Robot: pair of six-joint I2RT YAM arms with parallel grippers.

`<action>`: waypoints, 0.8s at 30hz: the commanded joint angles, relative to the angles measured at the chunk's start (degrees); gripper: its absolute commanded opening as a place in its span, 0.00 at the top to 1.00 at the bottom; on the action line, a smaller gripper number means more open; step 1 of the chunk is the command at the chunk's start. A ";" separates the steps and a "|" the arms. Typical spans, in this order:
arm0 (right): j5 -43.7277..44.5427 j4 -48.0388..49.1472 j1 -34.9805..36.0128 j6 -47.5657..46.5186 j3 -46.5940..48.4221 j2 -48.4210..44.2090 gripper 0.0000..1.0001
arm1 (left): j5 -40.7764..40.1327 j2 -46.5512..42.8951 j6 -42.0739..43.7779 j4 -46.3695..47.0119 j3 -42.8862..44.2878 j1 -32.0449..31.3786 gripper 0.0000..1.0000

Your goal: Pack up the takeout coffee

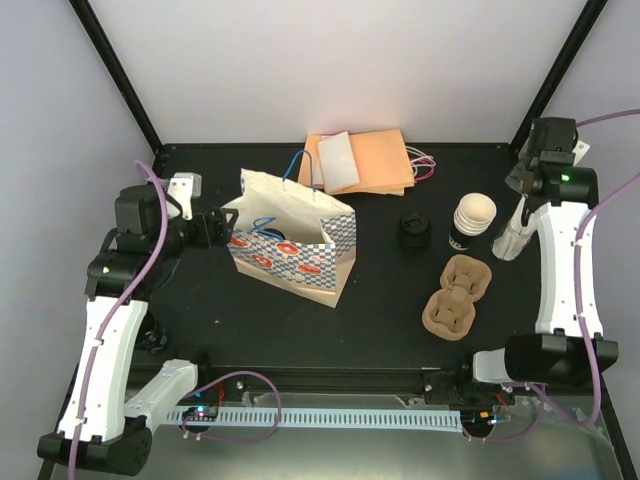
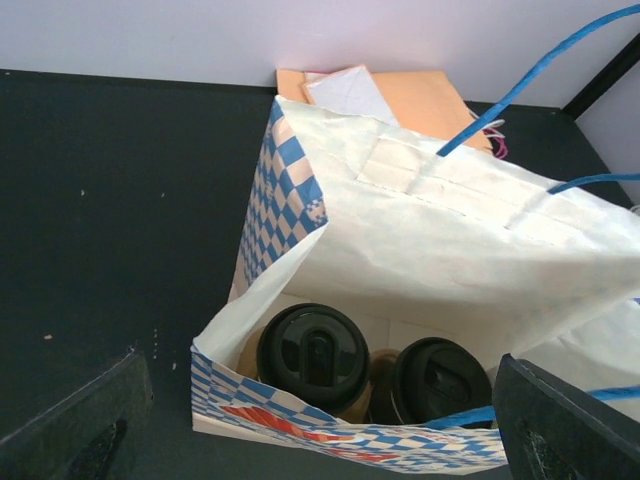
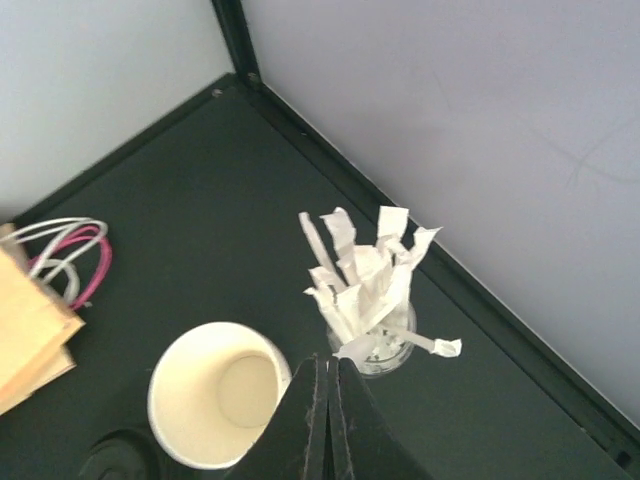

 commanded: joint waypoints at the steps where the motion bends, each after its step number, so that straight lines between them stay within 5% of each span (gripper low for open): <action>1: -6.74 -3.19 0.71 -0.31 3.89 -3.50 0.99 | 3.62 -2.27 -1.52 2.62 0.09 0.17 0.04; 12: -16.33 -8.24 1.03 -1.89 13.91 -9.65 0.99 | 4.58 -4.43 -3.63 2.09 -0.13 0.12 0.04; 24: -53.19 1.25 2.94 -5.08 8.12 -13.61 0.99 | 7.61 -6.00 -5.85 2.09 -1.17 0.09 0.04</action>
